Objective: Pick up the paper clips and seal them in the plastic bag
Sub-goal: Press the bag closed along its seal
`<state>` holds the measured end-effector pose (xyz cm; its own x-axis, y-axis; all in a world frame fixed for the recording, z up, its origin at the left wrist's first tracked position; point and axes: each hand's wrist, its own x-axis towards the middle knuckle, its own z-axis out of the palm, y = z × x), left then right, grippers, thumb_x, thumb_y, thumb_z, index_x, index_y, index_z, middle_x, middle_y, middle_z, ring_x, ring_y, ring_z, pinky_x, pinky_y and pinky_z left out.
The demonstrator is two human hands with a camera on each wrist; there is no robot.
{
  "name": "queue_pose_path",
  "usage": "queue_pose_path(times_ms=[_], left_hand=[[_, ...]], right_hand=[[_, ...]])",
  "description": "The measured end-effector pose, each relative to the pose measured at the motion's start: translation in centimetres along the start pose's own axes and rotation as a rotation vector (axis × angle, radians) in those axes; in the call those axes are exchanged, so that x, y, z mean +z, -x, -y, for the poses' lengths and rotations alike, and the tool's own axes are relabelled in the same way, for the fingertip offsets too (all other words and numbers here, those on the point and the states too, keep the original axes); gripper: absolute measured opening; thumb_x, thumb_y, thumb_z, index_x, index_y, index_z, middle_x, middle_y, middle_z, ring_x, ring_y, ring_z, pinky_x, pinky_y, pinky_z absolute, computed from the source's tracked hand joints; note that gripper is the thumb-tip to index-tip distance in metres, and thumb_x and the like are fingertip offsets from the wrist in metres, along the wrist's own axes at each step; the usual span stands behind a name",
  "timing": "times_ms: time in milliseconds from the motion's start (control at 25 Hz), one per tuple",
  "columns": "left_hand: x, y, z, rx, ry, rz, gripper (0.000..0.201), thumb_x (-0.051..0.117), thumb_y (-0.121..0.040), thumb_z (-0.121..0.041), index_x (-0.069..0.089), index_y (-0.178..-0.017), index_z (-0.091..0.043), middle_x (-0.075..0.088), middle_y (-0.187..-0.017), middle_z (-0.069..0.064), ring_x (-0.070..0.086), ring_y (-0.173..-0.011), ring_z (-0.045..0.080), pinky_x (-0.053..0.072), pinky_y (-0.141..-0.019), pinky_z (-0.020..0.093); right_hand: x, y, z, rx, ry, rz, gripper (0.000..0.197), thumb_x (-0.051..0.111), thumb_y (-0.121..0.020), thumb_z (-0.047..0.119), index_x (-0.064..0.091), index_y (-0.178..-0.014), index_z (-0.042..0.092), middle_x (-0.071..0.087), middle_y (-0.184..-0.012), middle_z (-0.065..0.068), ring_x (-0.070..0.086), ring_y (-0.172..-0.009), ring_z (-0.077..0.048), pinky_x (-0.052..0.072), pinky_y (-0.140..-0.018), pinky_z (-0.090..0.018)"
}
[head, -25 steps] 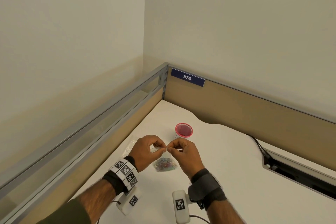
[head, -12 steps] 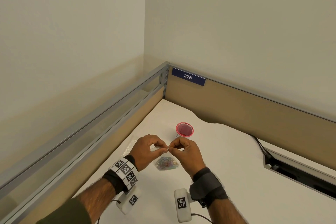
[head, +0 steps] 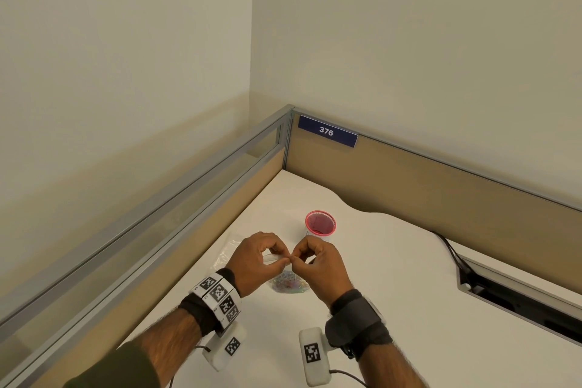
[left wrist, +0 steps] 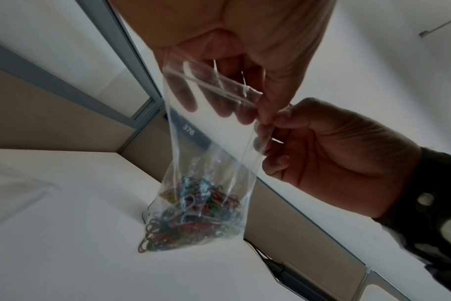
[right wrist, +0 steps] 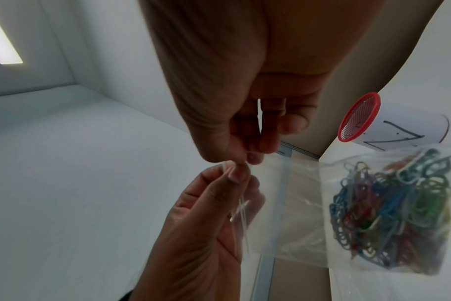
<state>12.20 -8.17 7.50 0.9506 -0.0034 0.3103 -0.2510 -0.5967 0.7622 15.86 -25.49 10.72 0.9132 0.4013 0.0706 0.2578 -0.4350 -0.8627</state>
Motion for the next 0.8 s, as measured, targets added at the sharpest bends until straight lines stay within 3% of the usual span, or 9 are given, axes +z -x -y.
queue_pose_path(times_ms=[120,280,480,680,800], left_hand=[[-0.2,-0.1,-0.3,-0.011,-0.026,0.022,0.007,0.070,-0.083,-0.034,0.064,-0.084,-0.033,0.060,-0.080,-0.025,0.059,-0.085,0.001,0.047,-0.075,0.015],[-1.1,-0.3,-0.3,-0.042,-0.017,0.039,0.017,0.077,-0.085,-0.024,0.068,-0.083,-0.039,0.064,-0.081,-0.025,0.060,-0.089,0.001,0.044,-0.076,0.010],[-2.4,0.3,1.1,-0.143,0.040,0.009,0.008,0.081,-0.082,-0.022,0.077,-0.084,-0.028,0.072,-0.085,-0.012,0.065,-0.087,0.010,0.052,-0.078,0.024],[-3.6,0.8,2.3,-0.210,0.076,-0.025,0.015,0.082,-0.081,-0.019,0.075,-0.077,-0.032,0.074,-0.078,-0.009,0.065,-0.084,0.002,0.049,-0.073,0.011],[-4.3,0.9,2.7,-0.227,0.108,-0.031,0.018,0.080,-0.083,-0.015,0.073,-0.077,-0.030,0.075,-0.085,-0.018,0.066,-0.080,-0.001,0.049,-0.071,0.008]], right_hand=[[0.0,0.0,0.1,-0.007,0.004,-0.016,0.007,0.067,-0.081,0.012,0.064,-0.077,0.018,0.064,-0.076,0.001,0.055,-0.068,-0.008,0.048,-0.060,-0.010],[-0.2,0.1,-0.2,-0.015,-0.054,-0.051,0.004,0.067,-0.082,0.013,0.066,-0.078,0.013,0.066,-0.076,-0.001,0.056,-0.068,-0.009,0.051,-0.062,-0.014],[-0.2,0.1,-0.5,0.003,-0.085,-0.069,0.005,0.070,-0.079,0.013,0.066,-0.078,0.009,0.066,-0.078,-0.003,0.058,-0.070,-0.010,0.053,-0.063,-0.018],[-0.6,0.0,-0.9,0.010,-0.137,-0.094,0.005,0.070,-0.079,0.010,0.066,-0.076,0.010,0.066,-0.077,-0.005,0.058,-0.070,-0.012,0.056,-0.066,-0.025],[-1.1,-0.1,-1.2,0.022,-0.197,-0.098,0.005,0.068,-0.078,0.007,0.066,-0.074,0.009,0.067,-0.077,-0.007,0.057,-0.070,-0.011,0.055,-0.067,-0.027]])
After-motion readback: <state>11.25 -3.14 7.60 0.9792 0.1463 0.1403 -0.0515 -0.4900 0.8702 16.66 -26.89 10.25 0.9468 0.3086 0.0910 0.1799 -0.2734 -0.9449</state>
